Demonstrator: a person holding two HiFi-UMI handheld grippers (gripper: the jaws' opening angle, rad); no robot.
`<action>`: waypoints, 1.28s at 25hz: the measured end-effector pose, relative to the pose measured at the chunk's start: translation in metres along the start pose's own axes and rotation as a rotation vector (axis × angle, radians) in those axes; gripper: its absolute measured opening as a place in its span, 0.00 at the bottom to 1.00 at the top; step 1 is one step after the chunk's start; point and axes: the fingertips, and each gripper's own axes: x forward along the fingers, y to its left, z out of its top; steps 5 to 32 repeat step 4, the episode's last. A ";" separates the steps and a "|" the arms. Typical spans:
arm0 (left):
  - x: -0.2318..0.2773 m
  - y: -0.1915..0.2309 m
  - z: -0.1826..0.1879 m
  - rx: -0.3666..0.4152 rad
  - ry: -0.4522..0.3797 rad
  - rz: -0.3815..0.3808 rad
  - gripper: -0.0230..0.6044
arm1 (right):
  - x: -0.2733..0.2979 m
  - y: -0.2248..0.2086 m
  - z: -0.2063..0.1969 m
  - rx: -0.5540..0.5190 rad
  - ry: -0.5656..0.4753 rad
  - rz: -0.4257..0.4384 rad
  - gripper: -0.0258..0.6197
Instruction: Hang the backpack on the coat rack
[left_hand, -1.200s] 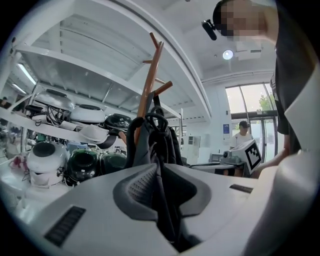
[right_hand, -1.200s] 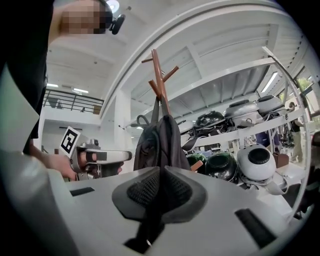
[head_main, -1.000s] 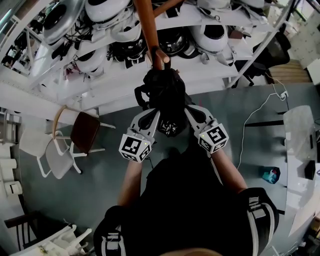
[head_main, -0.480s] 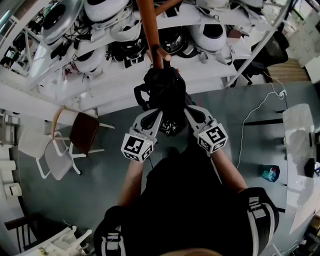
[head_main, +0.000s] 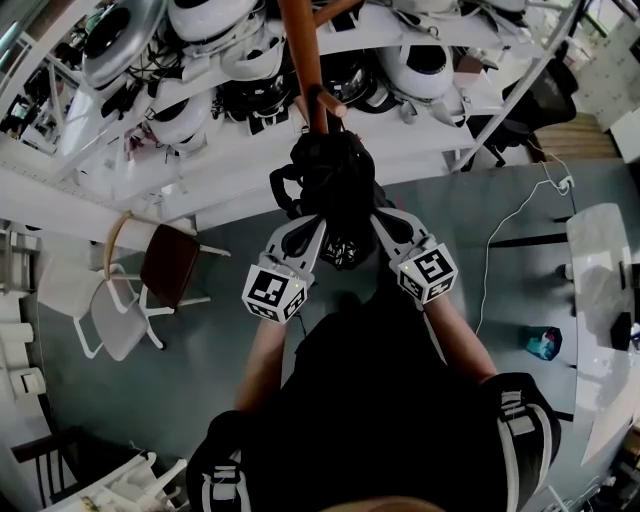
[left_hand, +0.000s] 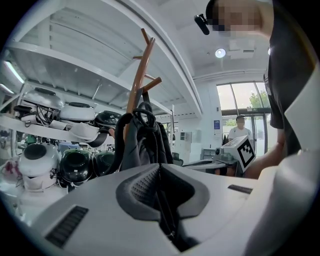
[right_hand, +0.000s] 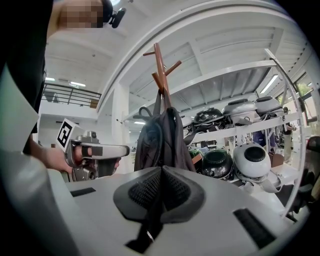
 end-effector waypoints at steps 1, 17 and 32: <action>0.000 0.000 -0.001 0.003 0.003 -0.001 0.08 | 0.000 0.000 0.000 -0.002 0.001 -0.001 0.06; -0.002 0.002 -0.002 0.008 0.010 -0.002 0.08 | -0.001 -0.001 0.000 -0.007 0.003 -0.005 0.06; -0.002 0.002 -0.002 0.008 0.010 -0.002 0.08 | -0.001 -0.001 0.000 -0.007 0.003 -0.005 0.06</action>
